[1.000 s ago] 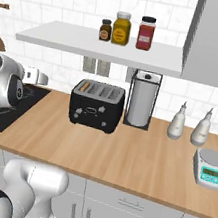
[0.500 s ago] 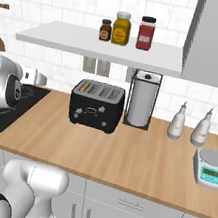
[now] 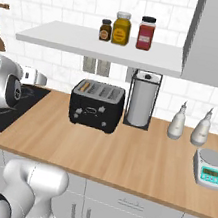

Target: Start the toaster. Once the lever pops up, take the bread to the plate on the dining counter.

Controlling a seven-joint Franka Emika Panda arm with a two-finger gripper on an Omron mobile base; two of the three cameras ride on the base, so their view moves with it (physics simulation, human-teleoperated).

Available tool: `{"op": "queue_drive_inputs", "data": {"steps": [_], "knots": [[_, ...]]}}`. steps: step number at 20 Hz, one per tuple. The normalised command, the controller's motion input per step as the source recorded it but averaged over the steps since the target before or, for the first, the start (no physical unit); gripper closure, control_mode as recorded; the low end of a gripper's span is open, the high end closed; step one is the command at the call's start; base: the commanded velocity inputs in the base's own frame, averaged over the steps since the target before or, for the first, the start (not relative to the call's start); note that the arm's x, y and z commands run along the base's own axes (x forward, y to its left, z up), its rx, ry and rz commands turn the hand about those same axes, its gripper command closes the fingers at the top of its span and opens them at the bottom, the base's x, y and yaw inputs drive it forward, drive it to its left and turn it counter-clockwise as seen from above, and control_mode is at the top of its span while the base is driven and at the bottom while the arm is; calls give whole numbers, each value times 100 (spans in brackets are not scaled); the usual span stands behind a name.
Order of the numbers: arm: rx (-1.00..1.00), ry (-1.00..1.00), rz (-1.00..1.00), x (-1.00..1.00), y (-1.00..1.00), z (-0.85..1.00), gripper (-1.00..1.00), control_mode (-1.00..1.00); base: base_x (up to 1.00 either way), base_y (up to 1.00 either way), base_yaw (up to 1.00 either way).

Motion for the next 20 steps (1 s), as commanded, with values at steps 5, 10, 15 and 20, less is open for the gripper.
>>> {"op": "queue_drive_inputs", "data": {"steps": [5,10,15,20], "knots": [[0,0,0,0,0,0,-100,-100,0,0,0],[0,0,0,0,0,0,-100,-100,0,0,0],[0,0,0,0,0,0,-100,-100,0,0,0],[0,0,0,0,0,0,-100,-100,0,0,0]]}}
